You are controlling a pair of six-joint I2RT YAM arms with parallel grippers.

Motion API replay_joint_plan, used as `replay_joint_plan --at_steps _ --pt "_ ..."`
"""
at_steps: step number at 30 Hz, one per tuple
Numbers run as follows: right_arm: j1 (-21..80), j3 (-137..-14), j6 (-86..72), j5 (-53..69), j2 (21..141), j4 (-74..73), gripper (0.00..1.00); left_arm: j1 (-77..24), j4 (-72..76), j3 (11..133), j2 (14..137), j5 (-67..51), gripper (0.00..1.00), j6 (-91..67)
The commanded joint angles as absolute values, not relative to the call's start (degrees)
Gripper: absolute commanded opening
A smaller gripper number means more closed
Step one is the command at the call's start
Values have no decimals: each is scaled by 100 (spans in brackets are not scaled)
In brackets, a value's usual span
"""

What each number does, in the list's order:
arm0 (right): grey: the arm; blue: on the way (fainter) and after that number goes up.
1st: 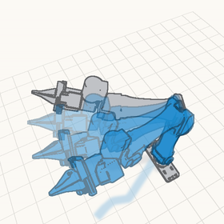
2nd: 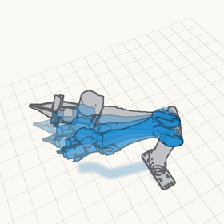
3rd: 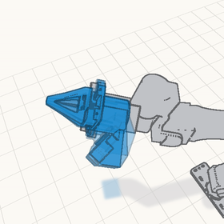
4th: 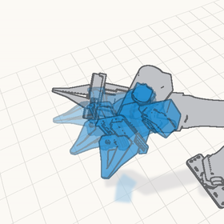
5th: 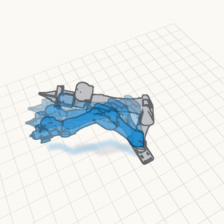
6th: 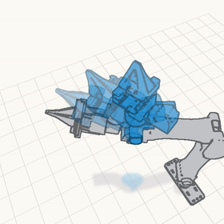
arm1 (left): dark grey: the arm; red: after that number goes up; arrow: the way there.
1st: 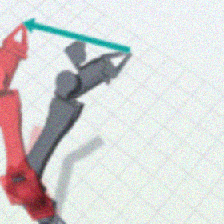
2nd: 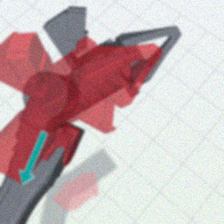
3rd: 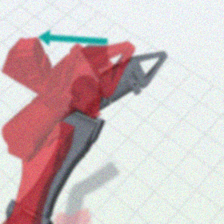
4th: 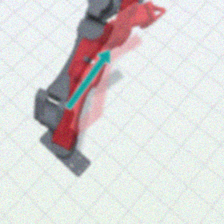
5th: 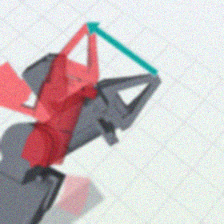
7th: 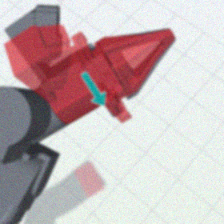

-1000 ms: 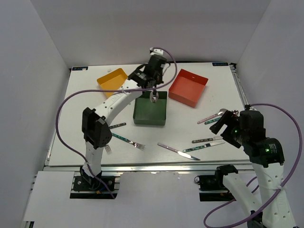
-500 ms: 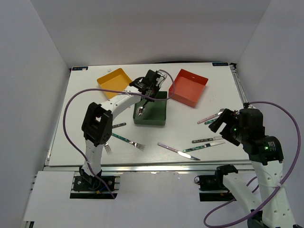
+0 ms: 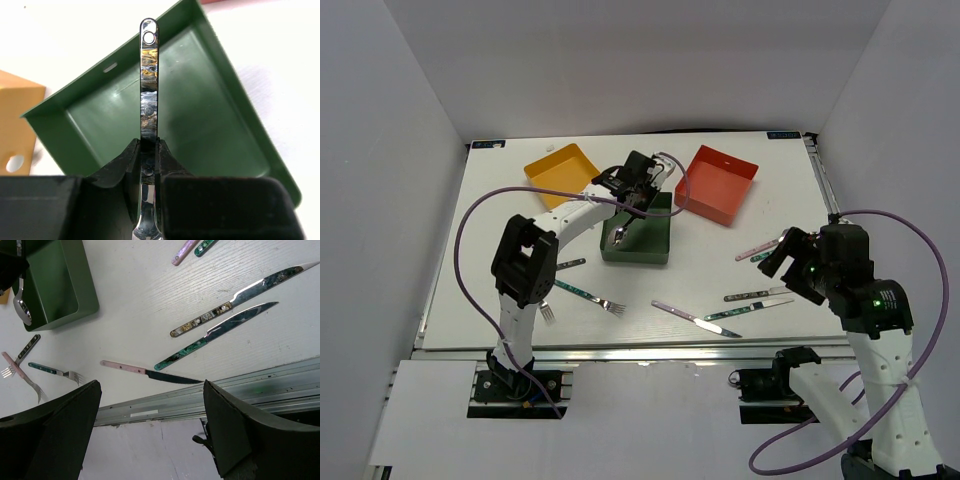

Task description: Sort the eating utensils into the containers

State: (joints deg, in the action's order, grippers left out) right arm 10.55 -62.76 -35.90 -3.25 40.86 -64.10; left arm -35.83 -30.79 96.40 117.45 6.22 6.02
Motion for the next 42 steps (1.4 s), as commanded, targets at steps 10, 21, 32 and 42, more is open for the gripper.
replay_joint_plan --at_steps 10,21,32,42 --pt "1046 -6144 -3507 -378 4280 -5881 87 -3586 -2971 9713 11303 27 54 440" --pt "1037 -5537 -4332 -2117 5975 -4827 88 -3718 -3249 9317 9820 1377 98 -1929" --pt "879 -5994 -4746 -3076 8463 -4122 52 -3718 -4596 8016 8060 2391 98 -2909" --pt "404 -6064 -4395 -2566 9315 -2989 50 -3718 -4904 7559 7488 2074 98 -2637"
